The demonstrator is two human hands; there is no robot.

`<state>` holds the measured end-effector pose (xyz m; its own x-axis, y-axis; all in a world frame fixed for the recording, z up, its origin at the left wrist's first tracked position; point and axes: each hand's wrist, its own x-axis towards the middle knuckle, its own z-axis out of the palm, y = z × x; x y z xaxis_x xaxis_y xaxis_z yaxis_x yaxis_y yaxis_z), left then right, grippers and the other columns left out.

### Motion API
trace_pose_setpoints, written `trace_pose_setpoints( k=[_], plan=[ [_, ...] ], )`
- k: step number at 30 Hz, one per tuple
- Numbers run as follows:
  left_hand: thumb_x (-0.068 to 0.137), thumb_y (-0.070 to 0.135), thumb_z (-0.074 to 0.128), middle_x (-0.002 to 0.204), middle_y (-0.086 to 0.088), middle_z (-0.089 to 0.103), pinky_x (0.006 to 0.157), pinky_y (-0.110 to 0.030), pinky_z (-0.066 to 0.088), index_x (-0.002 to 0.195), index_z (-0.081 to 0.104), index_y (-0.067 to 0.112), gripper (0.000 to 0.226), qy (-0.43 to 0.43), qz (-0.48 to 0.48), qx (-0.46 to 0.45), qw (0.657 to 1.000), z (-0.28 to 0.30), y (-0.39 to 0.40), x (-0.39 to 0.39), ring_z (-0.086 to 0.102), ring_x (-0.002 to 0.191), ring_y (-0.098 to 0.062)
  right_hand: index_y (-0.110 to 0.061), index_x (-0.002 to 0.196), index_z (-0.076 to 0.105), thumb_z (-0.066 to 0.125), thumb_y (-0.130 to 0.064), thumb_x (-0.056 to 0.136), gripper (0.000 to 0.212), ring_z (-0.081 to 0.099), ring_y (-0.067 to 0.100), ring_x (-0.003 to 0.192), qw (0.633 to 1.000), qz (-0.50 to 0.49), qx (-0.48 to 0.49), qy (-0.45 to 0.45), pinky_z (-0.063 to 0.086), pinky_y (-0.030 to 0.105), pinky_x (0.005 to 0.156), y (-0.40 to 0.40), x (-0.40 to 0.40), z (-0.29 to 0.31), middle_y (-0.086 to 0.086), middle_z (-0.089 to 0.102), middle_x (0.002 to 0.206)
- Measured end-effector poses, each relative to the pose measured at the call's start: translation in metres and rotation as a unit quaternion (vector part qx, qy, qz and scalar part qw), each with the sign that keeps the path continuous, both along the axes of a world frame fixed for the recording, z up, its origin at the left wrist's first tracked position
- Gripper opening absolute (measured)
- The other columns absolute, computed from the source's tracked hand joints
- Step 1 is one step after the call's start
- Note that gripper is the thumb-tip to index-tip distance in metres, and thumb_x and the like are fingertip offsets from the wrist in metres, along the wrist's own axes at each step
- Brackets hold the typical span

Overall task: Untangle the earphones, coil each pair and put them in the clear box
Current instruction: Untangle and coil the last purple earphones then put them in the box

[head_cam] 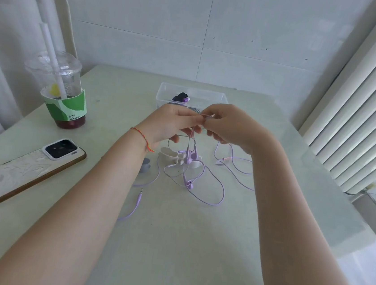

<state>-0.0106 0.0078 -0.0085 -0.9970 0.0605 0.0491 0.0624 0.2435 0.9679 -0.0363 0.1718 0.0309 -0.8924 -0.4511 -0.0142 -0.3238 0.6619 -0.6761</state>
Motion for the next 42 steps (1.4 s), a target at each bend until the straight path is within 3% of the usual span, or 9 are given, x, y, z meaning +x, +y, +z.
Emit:
trace_pose_setpoints(
  k=[4,6,14,21,24,28,34,38,42],
  plan=[
    [0.09,0.017,0.064,0.082,0.002,0.065,0.05,-0.019,0.028,0.097,0.073,0.014,0.012,-0.01,0.016,-0.011,1.0,-0.001,-0.003,-0.003,0.05,0.072,-0.011,-0.003,0.085,0.068,0.063,-0.025,0.089,0.024,0.029,0.009,0.042,0.997,-0.026,0.057,0.036,0.025,0.019,0.04,0.009,0.002,0.006,0.001,0.036,0.058],
    [0.09,0.01,0.061,0.085,0.001,0.063,0.05,-0.019,0.028,0.093,0.072,0.018,0.014,-0.021,0.019,-0.016,0.999,-0.004,-0.007,-0.005,0.047,0.07,-0.012,-0.011,0.076,0.07,0.065,-0.027,0.088,0.021,0.025,0.007,0.035,0.998,-0.031,0.044,0.032,0.022,0.016,0.035,0.012,0.004,0.01,-0.002,0.031,0.051],
    [0.093,0.005,0.06,0.081,-0.007,0.062,0.044,-0.012,0.03,0.095,0.073,0.009,0.013,-0.016,0.036,-0.015,0.999,-0.016,-0.014,-0.016,0.039,0.054,-0.007,-0.019,0.071,0.07,0.06,-0.022,0.09,0.022,0.022,0.017,0.045,0.954,-0.096,-0.27,0.085,0.02,0.022,0.046,0.004,0.0,0.013,-0.001,0.027,0.049],
    [0.089,0.003,0.05,0.082,-0.006,0.069,0.046,-0.019,0.021,0.079,0.07,0.007,0.023,-0.056,-0.021,0.078,0.995,-0.006,-0.012,-0.011,0.042,0.061,-0.008,-0.016,0.079,0.076,0.066,-0.022,0.086,0.013,0.023,0.01,0.04,0.969,-0.106,-0.2,0.098,0.022,0.021,0.043,0.003,0.001,0.01,-0.011,0.028,0.038],
    [0.089,0.004,0.048,0.095,-0.005,0.071,0.048,-0.019,0.022,0.081,0.071,0.011,0.026,-0.059,-0.028,0.082,0.995,-0.008,-0.011,-0.011,0.045,0.061,-0.007,-0.02,0.078,0.073,0.062,-0.02,0.087,0.014,0.027,0.007,0.037,0.953,-0.154,-0.229,0.126,0.025,0.02,0.044,0.003,-0.001,0.01,-0.013,0.034,0.035],
    [0.072,0.031,0.071,0.097,-0.01,0.068,0.054,-0.022,0.021,0.086,0.078,0.014,0.023,-0.039,-0.001,0.074,0.996,-0.013,-0.014,-0.013,0.04,0.073,-0.015,-0.022,0.072,0.069,0.058,-0.016,0.086,0.018,0.031,0.01,0.043,0.943,-0.171,-0.26,0.117,0.028,0.02,0.047,0.005,-0.002,0.012,-0.011,0.039,0.045],
    [0.08,0.026,0.069,0.095,-0.01,0.07,0.054,-0.022,0.022,0.082,0.077,0.012,0.017,-0.03,-0.006,0.086,0.996,-0.014,-0.015,-0.014,0.041,0.07,-0.013,-0.014,0.065,0.059,0.052,-0.013,0.079,0.016,0.033,0.015,0.051,0.945,-0.194,-0.253,0.076,0.026,0.023,0.049,0.005,-0.005,0.01,-0.014,0.044,0.043],
    [0.094,0.022,0.063,0.072,0.001,0.069,0.053,-0.02,0.023,0.094,0.073,0.002,0.022,-0.028,0.02,0.088,0.996,-0.013,-0.016,-0.014,0.04,0.059,-0.009,0.003,0.08,0.057,0.046,-0.022,0.073,0.027,0.034,0.02,0.059,0.911,-0.267,-0.297,0.107,0.028,0.027,0.056,0.008,-0.01,0.005,0.003,0.05,0.065],
    [0.091,0.016,0.062,0.068,-0.004,0.066,0.049,-0.021,0.022,0.076,0.071,0.008,0.019,-0.032,0.042,0.118,0.992,-0.007,-0.01,-0.012,0.04,0.057,-0.011,-0.013,0.068,0.049,0.043,-0.013,0.082,0.015,0.028,0.014,0.044,0.938,-0.183,-0.287,0.062,0.025,0.021,0.043,0.006,-0.003,0.009,0.003,0.073,0.075]
  ],
)
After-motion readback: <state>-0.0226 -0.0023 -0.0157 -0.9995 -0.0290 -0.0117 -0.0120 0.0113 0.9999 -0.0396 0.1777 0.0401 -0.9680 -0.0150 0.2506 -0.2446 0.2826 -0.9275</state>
